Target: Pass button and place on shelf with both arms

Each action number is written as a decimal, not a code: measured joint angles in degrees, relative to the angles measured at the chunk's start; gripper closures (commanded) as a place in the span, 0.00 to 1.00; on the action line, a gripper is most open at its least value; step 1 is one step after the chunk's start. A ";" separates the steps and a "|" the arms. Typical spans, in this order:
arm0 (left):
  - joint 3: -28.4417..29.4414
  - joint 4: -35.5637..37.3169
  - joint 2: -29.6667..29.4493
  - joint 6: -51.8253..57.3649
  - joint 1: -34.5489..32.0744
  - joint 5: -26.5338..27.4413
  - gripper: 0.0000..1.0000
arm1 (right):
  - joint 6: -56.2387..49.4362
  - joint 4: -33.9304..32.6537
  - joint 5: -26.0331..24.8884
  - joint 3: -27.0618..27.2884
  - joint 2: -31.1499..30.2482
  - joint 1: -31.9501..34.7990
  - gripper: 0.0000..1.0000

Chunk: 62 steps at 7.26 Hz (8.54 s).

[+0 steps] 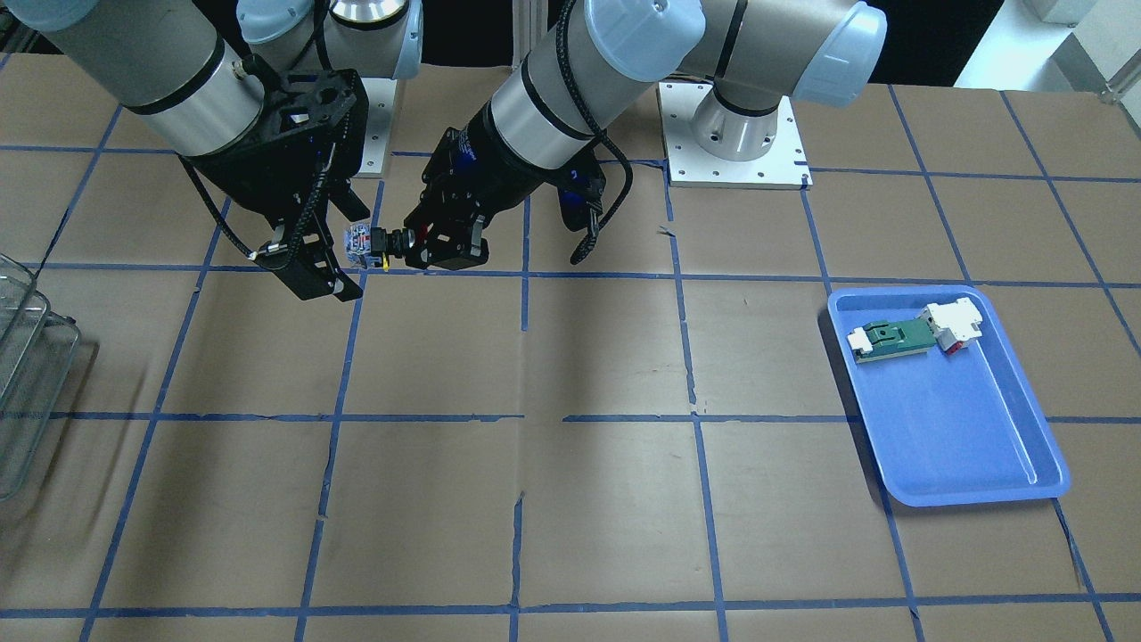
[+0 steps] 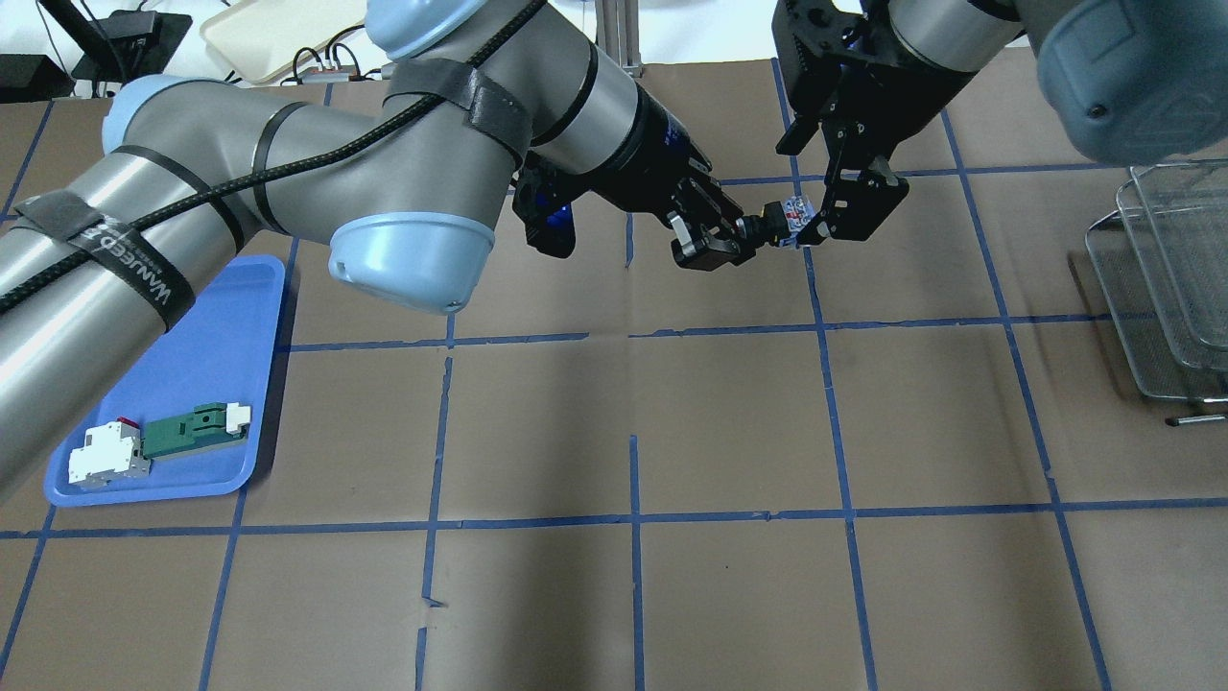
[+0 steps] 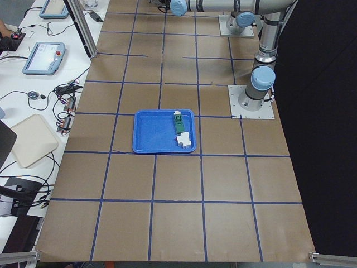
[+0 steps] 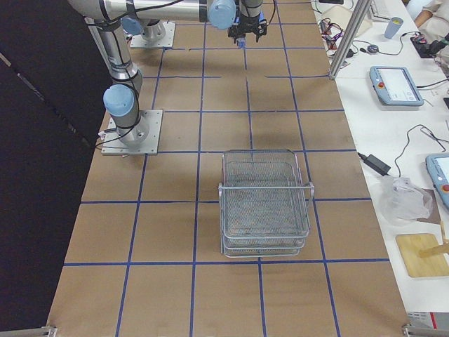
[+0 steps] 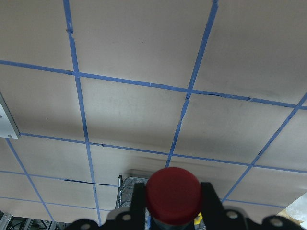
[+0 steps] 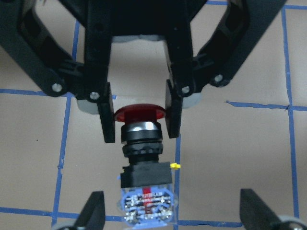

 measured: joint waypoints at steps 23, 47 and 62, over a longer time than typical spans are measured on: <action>-1.30 -5.91 1.52 34.54 16.50 8.76 0.00 | -11.95 1.65 -7.83 -0.01 -1.09 -17.30 1.00; -4.71 -29.63 19.50 129.55 23.61 34.89 0.00 | 44.52 -4.74 -19.91 0.95 -5.46 -1.36 0.00; -5.00 -29.27 19.75 130.15 24.44 33.84 0.00 | 91.24 3.31 -20.15 0.41 -3.01 -0.31 0.00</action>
